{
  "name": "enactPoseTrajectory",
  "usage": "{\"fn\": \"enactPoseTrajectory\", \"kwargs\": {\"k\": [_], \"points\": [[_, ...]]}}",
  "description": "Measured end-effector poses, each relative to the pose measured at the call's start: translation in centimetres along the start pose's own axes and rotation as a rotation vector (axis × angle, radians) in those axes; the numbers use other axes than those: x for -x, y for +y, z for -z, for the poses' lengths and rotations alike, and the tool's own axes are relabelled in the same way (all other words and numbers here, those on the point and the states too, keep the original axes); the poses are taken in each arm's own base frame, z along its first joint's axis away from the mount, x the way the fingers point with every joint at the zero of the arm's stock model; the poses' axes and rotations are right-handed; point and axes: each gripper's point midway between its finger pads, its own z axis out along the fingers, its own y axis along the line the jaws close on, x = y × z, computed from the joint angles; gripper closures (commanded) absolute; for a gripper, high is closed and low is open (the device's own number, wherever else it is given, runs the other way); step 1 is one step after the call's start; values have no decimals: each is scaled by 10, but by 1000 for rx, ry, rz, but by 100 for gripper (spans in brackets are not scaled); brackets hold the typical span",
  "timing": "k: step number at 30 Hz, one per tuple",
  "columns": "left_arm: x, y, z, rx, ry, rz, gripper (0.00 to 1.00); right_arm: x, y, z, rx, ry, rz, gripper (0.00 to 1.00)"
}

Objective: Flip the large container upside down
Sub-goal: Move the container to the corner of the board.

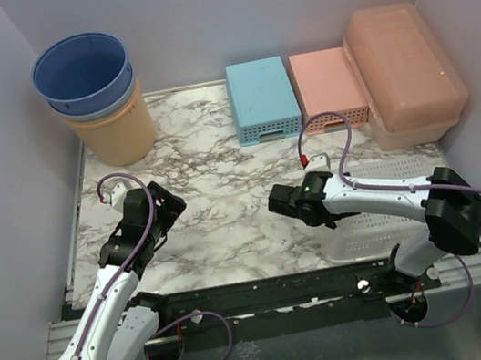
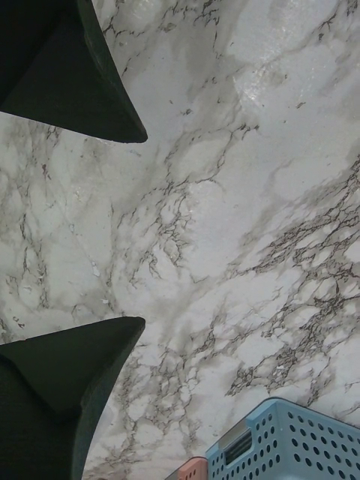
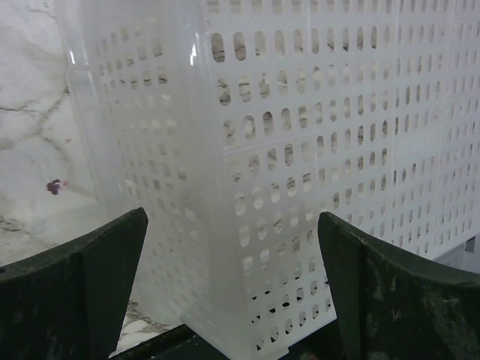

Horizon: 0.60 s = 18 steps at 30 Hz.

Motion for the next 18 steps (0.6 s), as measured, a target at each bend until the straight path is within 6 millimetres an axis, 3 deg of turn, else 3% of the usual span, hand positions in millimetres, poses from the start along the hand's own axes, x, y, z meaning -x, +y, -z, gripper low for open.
{"fn": "enactPoseTrajectory", "kwargs": {"k": [12, 18], "points": [[-3, -2, 0, -16, 14, -3, 1, 1, -39, -4, -16, 2, -140, 0], [-13, -32, 2, -161, 86, -26, 1, -3, -56, -6, -44, 19, -203, 0]]}}
